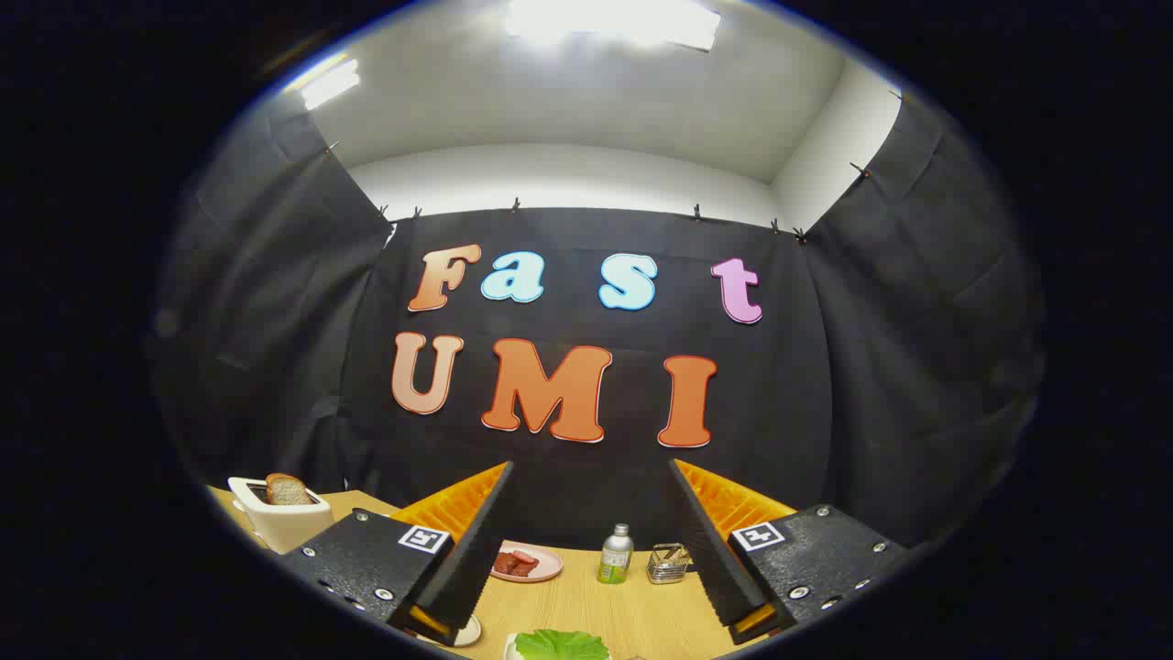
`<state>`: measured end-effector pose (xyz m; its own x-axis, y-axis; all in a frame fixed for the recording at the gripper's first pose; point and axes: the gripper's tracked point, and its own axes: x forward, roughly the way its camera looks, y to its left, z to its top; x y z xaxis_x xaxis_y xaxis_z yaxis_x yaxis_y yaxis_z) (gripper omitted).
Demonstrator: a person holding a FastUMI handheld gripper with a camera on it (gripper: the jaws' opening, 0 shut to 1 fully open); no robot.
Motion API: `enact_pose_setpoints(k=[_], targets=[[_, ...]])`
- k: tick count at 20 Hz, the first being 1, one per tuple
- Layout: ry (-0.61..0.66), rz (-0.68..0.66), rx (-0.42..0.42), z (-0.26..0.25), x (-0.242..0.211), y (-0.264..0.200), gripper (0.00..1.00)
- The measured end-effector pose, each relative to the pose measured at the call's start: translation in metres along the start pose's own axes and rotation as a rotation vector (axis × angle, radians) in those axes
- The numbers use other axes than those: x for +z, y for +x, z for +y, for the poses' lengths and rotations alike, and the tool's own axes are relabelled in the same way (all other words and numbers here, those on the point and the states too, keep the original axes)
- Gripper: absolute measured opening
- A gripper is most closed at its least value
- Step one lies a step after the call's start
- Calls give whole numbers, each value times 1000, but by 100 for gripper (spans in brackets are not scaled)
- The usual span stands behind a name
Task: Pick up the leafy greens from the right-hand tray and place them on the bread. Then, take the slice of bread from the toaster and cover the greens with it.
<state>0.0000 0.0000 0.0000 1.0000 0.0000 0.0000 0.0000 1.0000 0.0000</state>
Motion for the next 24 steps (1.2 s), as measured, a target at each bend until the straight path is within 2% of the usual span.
enact_pose_setpoints(k=[6, 14, 19, 24], targets=[[38, 12, 10, -7, -2, 4, 96], [78, 97, 25, -3, -29, 16, 97], [60, 167, 16, -3, -56, 19, 97], [74, 240, 51, 6, -79, 18, 97]])
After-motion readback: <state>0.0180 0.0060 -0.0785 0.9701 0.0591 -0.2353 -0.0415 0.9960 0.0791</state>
